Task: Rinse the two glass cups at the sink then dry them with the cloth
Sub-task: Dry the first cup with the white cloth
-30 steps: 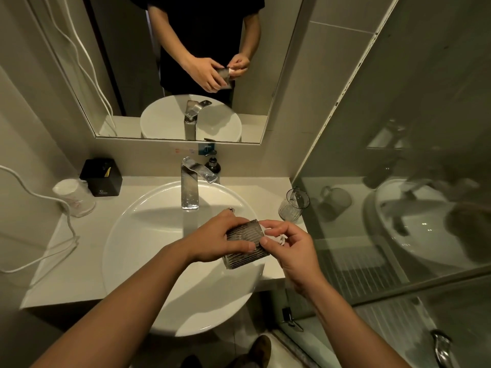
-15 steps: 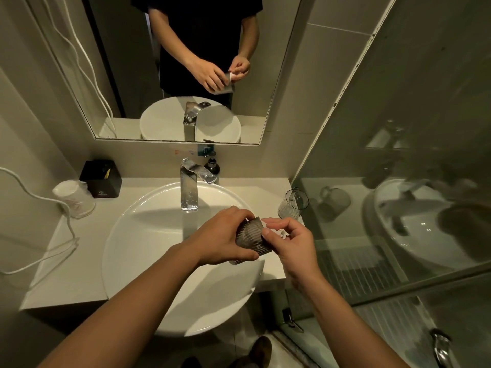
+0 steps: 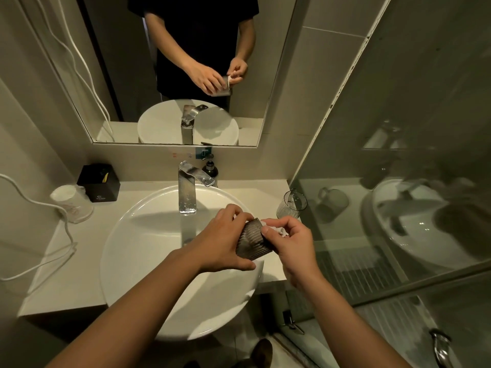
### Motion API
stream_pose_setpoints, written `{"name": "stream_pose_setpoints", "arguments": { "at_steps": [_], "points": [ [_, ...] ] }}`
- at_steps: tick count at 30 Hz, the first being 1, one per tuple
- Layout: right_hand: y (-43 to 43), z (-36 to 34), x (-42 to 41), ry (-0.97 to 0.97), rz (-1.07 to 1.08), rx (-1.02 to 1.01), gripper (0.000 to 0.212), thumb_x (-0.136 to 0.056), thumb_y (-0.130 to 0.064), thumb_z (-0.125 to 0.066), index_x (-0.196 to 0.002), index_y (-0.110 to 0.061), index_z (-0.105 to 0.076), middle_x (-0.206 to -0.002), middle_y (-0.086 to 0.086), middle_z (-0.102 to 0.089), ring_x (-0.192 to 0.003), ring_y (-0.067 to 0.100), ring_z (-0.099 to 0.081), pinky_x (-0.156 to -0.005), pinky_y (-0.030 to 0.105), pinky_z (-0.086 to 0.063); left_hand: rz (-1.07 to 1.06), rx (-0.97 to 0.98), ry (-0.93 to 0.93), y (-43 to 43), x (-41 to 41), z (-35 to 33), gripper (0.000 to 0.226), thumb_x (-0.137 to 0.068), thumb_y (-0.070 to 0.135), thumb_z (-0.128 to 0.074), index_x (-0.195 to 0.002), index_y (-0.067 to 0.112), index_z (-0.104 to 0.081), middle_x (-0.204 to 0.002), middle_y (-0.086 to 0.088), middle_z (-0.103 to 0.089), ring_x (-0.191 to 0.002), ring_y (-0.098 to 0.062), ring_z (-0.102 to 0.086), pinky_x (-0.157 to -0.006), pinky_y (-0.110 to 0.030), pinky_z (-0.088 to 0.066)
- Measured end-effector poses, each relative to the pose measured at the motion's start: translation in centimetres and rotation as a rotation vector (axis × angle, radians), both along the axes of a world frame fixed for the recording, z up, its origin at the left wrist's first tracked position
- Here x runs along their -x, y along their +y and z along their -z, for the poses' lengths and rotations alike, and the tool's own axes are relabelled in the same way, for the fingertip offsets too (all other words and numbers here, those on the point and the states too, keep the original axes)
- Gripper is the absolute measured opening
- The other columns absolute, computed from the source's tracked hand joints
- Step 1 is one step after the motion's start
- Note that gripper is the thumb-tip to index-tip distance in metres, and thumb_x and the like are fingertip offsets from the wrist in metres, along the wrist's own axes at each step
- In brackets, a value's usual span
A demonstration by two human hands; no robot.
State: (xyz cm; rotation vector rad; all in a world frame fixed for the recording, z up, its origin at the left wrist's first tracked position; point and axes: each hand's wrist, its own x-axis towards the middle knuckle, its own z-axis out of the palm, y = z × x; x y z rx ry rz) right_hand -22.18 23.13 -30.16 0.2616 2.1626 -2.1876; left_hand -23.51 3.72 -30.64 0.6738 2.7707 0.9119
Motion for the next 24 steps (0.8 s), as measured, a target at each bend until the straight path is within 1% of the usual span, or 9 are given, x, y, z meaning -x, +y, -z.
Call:
{"name": "stream_pose_setpoints", "arguments": {
  "at_steps": [3,8,10,12,14,16,20,22,24],
  "points": [
    [-0.2,-0.2,0.1,0.003,-0.009,0.006,0.012,-0.088,0.0,-0.077,-0.087,-0.012,-0.074,-0.106,0.011,-0.079,-0.105,0.034,-0.074,-0.093,0.059,-0.06,-0.016,-0.017,0.017,-0.1,0.3,0.1,0.091,-0.065,0.061,-0.08,-0.14,0.028,-0.039,-0.128,0.005,-0.045,-0.117,-0.013,-0.044,-0.1,-0.035,-0.048],
    [0.4,-0.6,0.0,0.017,-0.127,-0.037,0.025,-0.087,0.003,-0.076,-0.084,-0.022,-0.077,-0.109,0.009,-0.079,-0.109,0.032,-0.073,-0.097,0.061,-0.057,-0.034,-0.126,-0.118,-0.5,0.3,-0.4,0.079,-0.066,0.05,-0.086,-0.129,0.03,-0.043,-0.118,0.007,-0.058,-0.102,-0.011,-0.06,-0.084,-0.033,-0.057],
    [0.6,-0.6,-0.1,0.021,-0.169,-0.033,0.027,-0.086,0.006,-0.076,-0.085,-0.021,-0.078,-0.11,0.01,-0.078,-0.111,0.032,-0.072,-0.099,0.06,-0.057,-0.025,-0.142,-0.176,-0.8,0.4,-0.4,0.078,-0.066,0.05,-0.087,-0.129,0.03,-0.044,-0.116,0.007,-0.063,-0.1,-0.009,-0.063,-0.085,-0.033,-0.058],
    [0.9,-0.7,-0.1,0.027,-0.215,-0.026,0.022,-0.085,0.003,-0.077,-0.088,-0.019,-0.078,-0.112,0.012,-0.077,-0.113,0.034,-0.071,-0.098,0.058,-0.057,-0.011,-0.152,-0.234,-1.2,0.5,-0.5,0.077,-0.068,0.049,-0.088,-0.13,0.03,-0.046,-0.116,0.006,-0.065,-0.101,-0.009,-0.065,-0.087,-0.034,-0.06],
    [1.1,-0.9,-0.1,0.03,-0.265,-0.013,0.018,-0.085,-0.002,-0.076,-0.092,-0.018,-0.079,-0.114,0.015,-0.076,-0.112,0.038,-0.07,-0.096,0.056,-0.059,0.007,-0.187,-0.303,-1.7,0.6,-0.4,0.075,-0.071,0.047,-0.087,-0.132,0.03,-0.048,-0.118,0.004,-0.067,-0.104,-0.011,-0.067,-0.089,-0.036,-0.06],
    [1.3,-1.3,0.0,0.038,-0.285,-0.015,0.023,-0.089,0.003,-0.073,-0.092,-0.019,-0.079,-0.113,0.017,-0.076,-0.107,0.038,-0.071,-0.091,0.053,-0.061,0.012,-0.258,-0.376,-2.2,0.5,-0.2,0.069,-0.073,0.044,-0.086,-0.132,0.03,-0.051,-0.117,0.003,-0.069,-0.105,-0.012,-0.068,-0.092,-0.039,-0.059],
    [1.9,-3.2,0.5,0.144,-0.181,-0.084,0.037,-0.091,0.01,-0.068,-0.088,-0.025,-0.078,-0.103,0.01,-0.079,-0.097,0.026,-0.074,-0.082,0.039,-0.062,-0.065,-0.394,-0.465,-2.7,0.4,0.2,0.062,-0.076,0.039,-0.086,-0.13,0.029,-0.058,-0.116,-0.004,-0.071,-0.106,-0.02,-0.069,-0.097,-0.041,-0.058],
    [2.6,-4.4,1.0,0.227,-0.082,-0.176,0.029,-0.093,0.006,-0.069,-0.095,-0.022,-0.076,-0.102,0.005,-0.079,-0.099,0.022,-0.074,-0.085,0.037,-0.062,-0.134,-0.393,-0.449,-3.0,0.3,0.6,0.068,-0.073,0.041,-0.086,-0.133,0.028,-0.056,-0.116,-0.003,-0.069,-0.105,-0.019,-0.069,-0.095,-0.04,-0.058],
    [3.6,-5.8,1.4,0.297,0.03,-0.265,0.019,-0.096,-0.001,-0.067,-0.102,-0.018,-0.073,-0.1,-0.001,-0.077,-0.096,0.015,-0.074,-0.084,0.032,-0.062,-0.247,-0.377,-0.391,-3.2,0.2,0.8,0.072,-0.075,0.037,-0.088,-0.137,0.024,-0.053,-0.117,-0.002,-0.066,-0.103,-0.016,-0.067,-0.091,-0.038,-0.06]
  ]
}}
